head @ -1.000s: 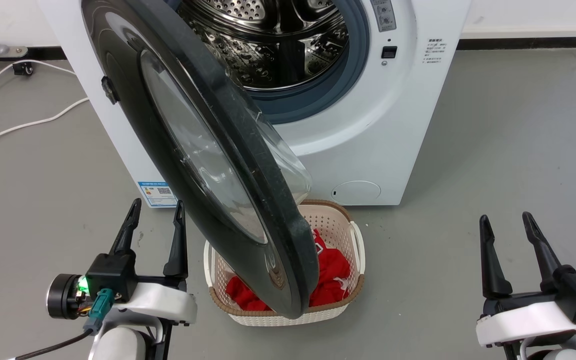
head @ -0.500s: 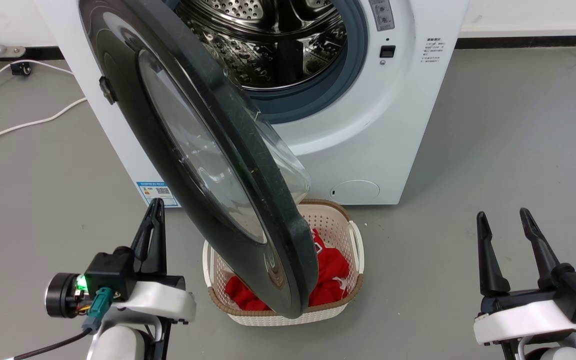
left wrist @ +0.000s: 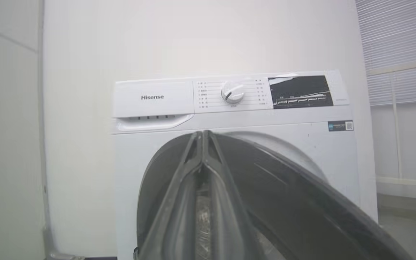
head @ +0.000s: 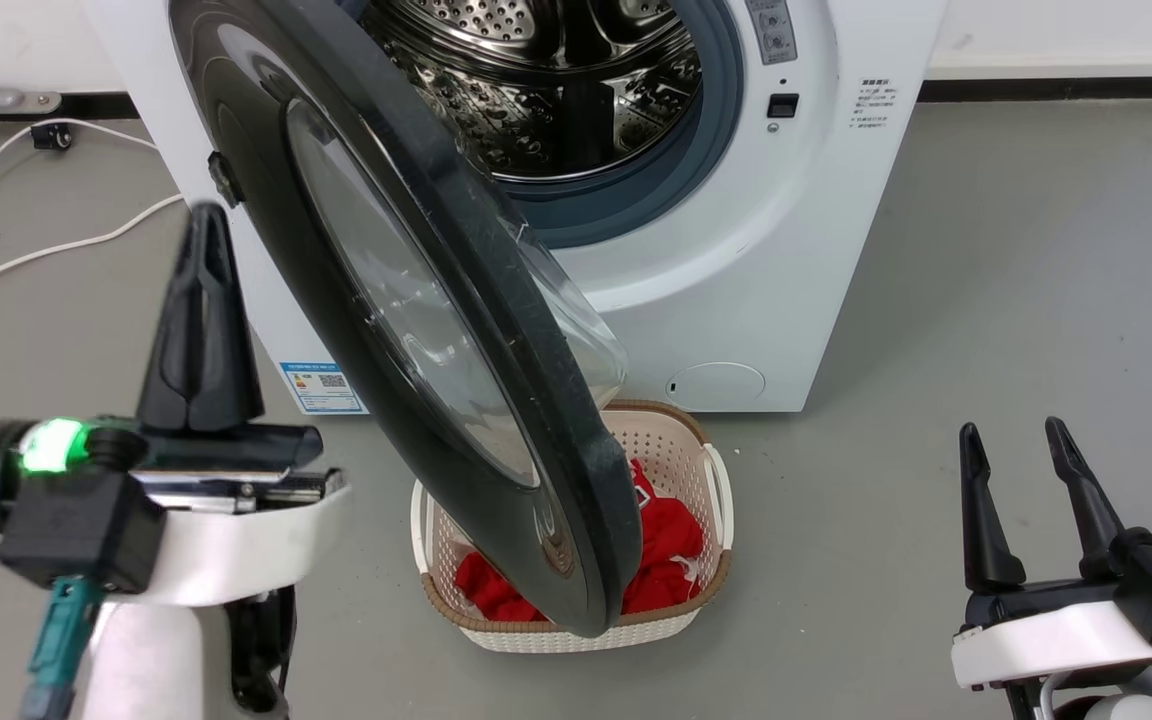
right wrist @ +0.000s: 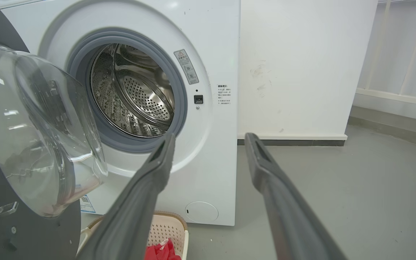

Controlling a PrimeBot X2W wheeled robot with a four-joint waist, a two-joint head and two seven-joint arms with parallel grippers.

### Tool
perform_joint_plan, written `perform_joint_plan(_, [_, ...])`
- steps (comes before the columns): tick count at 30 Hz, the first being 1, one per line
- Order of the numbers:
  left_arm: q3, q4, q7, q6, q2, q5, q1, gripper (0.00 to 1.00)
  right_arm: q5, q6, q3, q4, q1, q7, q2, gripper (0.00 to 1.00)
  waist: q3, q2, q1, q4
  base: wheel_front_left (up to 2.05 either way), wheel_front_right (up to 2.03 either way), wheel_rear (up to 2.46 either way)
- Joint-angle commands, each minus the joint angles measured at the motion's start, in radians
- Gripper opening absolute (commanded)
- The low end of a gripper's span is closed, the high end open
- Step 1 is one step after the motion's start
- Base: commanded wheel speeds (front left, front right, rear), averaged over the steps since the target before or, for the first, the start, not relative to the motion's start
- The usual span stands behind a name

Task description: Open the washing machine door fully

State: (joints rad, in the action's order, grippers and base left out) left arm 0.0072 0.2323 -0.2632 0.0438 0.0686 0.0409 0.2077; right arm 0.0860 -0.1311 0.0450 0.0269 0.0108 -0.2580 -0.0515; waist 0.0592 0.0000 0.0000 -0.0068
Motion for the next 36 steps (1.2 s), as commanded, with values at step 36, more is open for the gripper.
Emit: perform_joint_plan(36, [-0.76, -0.011, 0.204, 0.084, 0.113, 0.181, -0.099, 0.0, 0.033, 0.001, 0.0, 0.007, -0.022, -0.006, 0.002, 1.0, 0.004, 0.0, 0.0, 0.006, 0.0, 0.0, 0.0])
